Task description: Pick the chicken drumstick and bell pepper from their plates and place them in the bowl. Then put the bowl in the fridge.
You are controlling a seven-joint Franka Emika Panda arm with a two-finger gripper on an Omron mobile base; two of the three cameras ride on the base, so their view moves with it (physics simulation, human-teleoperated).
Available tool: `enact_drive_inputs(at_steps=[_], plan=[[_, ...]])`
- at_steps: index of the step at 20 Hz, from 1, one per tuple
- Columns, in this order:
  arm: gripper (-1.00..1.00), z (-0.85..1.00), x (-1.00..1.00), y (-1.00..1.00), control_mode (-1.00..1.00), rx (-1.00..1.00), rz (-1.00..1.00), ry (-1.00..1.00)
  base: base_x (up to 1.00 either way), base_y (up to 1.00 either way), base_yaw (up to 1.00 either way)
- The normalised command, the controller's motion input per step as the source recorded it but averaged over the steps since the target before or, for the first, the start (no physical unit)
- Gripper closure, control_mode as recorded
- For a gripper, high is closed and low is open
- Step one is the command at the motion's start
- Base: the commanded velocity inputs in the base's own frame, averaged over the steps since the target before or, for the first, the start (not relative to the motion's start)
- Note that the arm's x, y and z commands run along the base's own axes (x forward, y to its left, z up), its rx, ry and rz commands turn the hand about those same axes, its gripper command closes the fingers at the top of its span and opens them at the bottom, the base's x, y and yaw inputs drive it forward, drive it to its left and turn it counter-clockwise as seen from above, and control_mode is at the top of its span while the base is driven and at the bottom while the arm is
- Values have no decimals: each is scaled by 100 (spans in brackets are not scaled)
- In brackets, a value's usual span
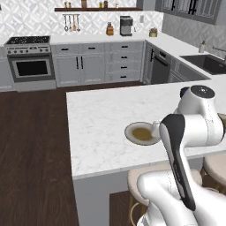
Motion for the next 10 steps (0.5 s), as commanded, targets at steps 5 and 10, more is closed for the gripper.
enact_drive_inputs(at_steps=[5,10], plan=[[100,0,-3,0,-100,0,0,0,0,0,0],[100,0,-7,0,100,0,0,0,-25,-1,0]])
